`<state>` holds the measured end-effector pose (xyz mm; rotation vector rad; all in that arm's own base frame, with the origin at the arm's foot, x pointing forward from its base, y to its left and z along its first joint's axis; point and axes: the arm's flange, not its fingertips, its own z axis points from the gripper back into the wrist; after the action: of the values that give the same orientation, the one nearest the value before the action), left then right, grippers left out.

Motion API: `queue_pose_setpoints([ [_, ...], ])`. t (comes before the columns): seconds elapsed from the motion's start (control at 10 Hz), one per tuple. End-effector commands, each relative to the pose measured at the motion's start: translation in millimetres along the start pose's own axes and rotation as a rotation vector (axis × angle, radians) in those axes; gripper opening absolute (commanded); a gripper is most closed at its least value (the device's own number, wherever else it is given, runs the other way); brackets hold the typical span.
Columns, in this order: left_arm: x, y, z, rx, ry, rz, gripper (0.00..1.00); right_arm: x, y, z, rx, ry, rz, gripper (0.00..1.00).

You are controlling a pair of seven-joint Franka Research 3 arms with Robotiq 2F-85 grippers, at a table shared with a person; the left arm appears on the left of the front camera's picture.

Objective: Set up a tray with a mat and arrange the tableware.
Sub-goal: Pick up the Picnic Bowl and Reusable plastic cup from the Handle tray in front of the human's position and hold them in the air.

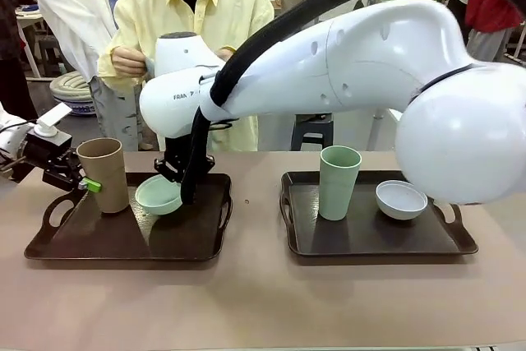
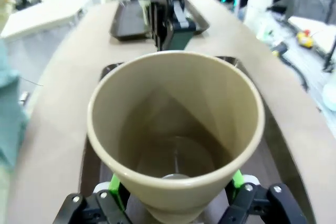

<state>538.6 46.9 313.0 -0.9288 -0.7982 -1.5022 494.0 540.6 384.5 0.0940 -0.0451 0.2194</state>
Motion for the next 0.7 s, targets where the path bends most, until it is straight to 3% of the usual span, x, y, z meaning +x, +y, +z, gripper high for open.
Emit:
queue_pose_setpoints([
  [0.0,49,-34,13,-0.002,0.020,-0.041,0.00,-49,-7,56,0.020,-0.066,-0.007,0.00],
  [0.2,99,-72,29,0.036,0.047,-0.075,0.00,-99,-2,113,-0.014,-0.168,-0.014,0.00],
  [0.6,156,-118,60,0.151,0.025,-0.150,0.00,-136,-3,157,-0.002,-0.161,-0.030,0.00],
])
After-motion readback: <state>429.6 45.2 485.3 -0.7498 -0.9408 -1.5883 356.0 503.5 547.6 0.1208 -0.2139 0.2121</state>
